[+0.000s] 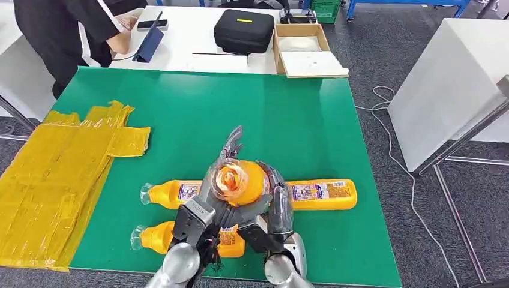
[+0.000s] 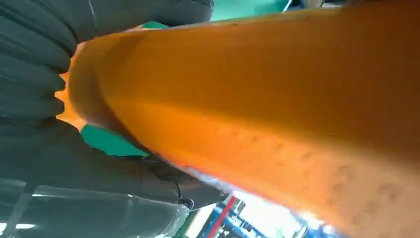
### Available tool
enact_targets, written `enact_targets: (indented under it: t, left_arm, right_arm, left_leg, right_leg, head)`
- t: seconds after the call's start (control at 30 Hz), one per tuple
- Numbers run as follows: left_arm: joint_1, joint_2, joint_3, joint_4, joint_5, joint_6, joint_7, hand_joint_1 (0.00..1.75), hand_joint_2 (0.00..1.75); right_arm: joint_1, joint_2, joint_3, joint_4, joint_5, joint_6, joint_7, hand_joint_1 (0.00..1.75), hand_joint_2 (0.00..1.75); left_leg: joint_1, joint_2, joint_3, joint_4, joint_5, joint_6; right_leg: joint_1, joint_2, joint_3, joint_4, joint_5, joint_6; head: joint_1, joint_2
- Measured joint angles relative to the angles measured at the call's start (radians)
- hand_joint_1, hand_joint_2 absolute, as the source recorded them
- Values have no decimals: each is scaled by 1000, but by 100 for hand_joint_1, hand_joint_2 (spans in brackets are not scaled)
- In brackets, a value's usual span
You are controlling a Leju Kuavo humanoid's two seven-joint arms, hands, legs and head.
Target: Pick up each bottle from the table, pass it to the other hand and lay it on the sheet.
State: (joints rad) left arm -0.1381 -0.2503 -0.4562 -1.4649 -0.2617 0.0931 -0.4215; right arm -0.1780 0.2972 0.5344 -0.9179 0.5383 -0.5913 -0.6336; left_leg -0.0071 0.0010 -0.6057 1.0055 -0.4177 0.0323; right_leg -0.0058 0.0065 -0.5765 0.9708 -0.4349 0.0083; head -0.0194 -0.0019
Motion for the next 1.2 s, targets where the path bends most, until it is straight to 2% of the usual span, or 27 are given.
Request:
enact_targets:
  t: [0.53, 1.2]
  left_arm:
    - [-44, -11, -23, 29, 44, -31, -20, 0, 175]
    - [-60, -14, -35, 33, 42, -11, -19, 0, 175]
  right_arm:
    - [-22, 0, 37, 13, -173, -3, -59, 175, 175]
    - [-26, -1, 31, -4, -225, 27, -65, 175, 175]
  left_leg:
    - [0, 0, 0, 0, 0, 0]
    - [0, 0, 0, 0, 0, 0]
  right_leg:
    - [0, 0, 0, 0, 0, 0]
    - [0, 0, 0, 0, 0, 0]
  head:
    - [0, 0]
    - [0, 0]
